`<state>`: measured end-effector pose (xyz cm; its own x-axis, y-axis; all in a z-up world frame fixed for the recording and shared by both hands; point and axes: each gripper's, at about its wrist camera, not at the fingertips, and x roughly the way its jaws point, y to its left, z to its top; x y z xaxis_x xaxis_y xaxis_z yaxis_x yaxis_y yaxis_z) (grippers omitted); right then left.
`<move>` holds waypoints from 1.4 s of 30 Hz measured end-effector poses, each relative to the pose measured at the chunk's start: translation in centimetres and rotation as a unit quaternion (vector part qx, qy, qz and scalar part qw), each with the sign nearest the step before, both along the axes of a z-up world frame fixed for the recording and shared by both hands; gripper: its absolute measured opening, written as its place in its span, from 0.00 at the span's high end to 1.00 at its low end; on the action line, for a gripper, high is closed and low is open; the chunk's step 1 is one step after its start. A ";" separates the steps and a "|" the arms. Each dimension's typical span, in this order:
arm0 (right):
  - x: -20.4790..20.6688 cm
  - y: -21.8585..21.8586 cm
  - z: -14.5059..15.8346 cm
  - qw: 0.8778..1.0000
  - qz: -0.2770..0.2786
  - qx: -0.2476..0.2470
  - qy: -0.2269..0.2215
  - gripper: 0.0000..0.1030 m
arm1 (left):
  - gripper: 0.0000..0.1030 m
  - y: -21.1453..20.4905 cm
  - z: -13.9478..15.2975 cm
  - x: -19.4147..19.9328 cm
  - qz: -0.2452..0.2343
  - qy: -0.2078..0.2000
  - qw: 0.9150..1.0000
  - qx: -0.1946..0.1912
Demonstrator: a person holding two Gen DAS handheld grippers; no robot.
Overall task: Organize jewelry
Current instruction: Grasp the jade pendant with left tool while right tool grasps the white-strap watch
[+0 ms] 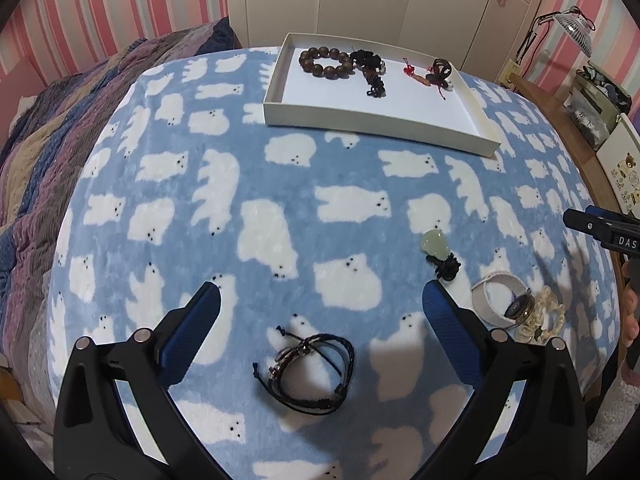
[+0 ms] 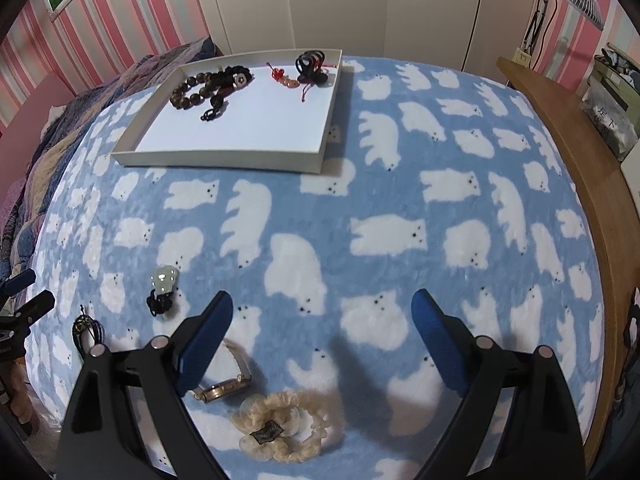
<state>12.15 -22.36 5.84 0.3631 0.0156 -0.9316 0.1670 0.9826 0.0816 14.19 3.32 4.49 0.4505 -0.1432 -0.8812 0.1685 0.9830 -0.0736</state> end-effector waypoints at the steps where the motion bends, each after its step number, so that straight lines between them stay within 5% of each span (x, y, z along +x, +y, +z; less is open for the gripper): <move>1: -0.1 0.1 -0.2 1.000 0.001 0.000 0.002 0.12 | 0.03 0.0 -0.1 -0.1 -0.001 0.000 1.000 0.000; 15: -0.9 0.8 -1.5 1.000 0.007 0.000 0.009 0.12 | 0.03 -0.5 -1.4 -1.2 -0.010 0.012 1.000 0.008; 31: -0.2 3.2 -3.6 0.992 0.085 0.030 0.093 0.12 | 0.03 -5.2 -2.9 0.5 -0.044 0.073 0.996 0.000; 36: 0.7 3.6 -4.2 0.985 0.110 0.040 0.124 0.12 | 0.08 -6.4 -3.8 1.9 -0.048 0.109 0.993 -0.007; 42: 2.2 4.7 -4.6 0.977 0.144 0.035 0.156 0.19 | 0.30 -8.8 -4.7 2.9 -0.075 0.152 0.986 0.008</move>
